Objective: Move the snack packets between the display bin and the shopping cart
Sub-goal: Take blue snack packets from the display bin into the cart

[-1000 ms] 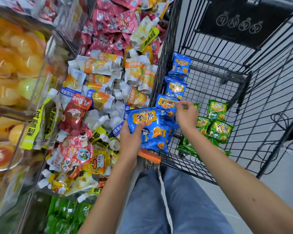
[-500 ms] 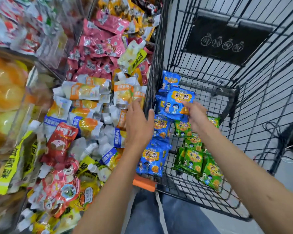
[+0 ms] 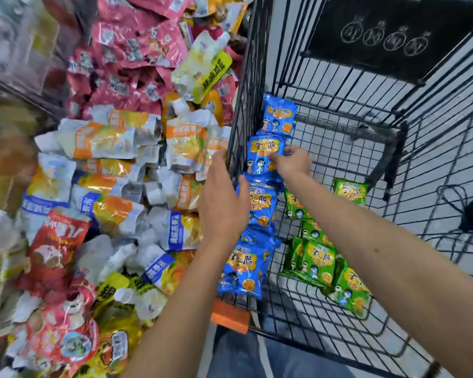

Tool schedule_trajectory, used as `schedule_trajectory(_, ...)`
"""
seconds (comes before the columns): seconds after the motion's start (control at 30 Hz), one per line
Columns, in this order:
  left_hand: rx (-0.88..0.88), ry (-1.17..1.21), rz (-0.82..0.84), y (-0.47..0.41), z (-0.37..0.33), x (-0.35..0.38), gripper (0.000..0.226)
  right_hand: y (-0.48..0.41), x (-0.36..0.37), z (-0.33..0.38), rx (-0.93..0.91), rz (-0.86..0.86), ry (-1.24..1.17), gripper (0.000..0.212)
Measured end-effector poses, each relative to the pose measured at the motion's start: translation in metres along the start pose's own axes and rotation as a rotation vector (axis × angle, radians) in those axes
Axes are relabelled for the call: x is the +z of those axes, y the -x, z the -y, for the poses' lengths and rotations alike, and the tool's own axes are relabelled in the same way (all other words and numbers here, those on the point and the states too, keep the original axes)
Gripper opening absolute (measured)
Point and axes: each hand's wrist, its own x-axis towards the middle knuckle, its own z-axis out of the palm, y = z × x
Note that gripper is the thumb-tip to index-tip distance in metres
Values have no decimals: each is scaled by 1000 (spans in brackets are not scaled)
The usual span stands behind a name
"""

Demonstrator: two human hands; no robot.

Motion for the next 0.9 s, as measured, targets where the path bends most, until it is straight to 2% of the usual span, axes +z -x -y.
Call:
schedule_trajectory(0.07, -5, 14, 2, 0, -1, 0, 47, 1, -2, -1, -47, -6, 87, 27)
schedule_trajectory(0.2, -5, 47, 17, 1, -2, -1, 46, 4, -6, -6, -30, -3, 137, 55)
schedule_trajectory(0.27, 1, 45, 21, 2, -2, -3, 51, 7, -9, -8, -27, 5, 142, 50)
schedule_trajectory(0.4, -6, 62, 61, 4, -1, -7, 47, 13, -13, -7, -67, 33, 196, 19)
schedule_trajectory(0.5, 3, 61, 68, 6, 1, -7, 47, 16, -13, -6, -96, 32, 283, 27)
schedule_trajectory(0.6, 0, 56, 57, 6, 3, -4, 43, 14, -8, -7, -90, 18, 360, 51)
schedule_trajectory(0.67, -11, 67, 51, 5, 3, -3, 40, 15, -2, -7, -15, 45, 268, 62)
schedule_trajectory(0.73, -11, 67, 45, 5, 4, -2, 38, 18, 5, -5, 38, 58, 157, 60)
schedule_trajectory(0.9, -5, 75, 31, 5, 5, -1, 36, 21, 13, -9, 45, 75, 216, 53)
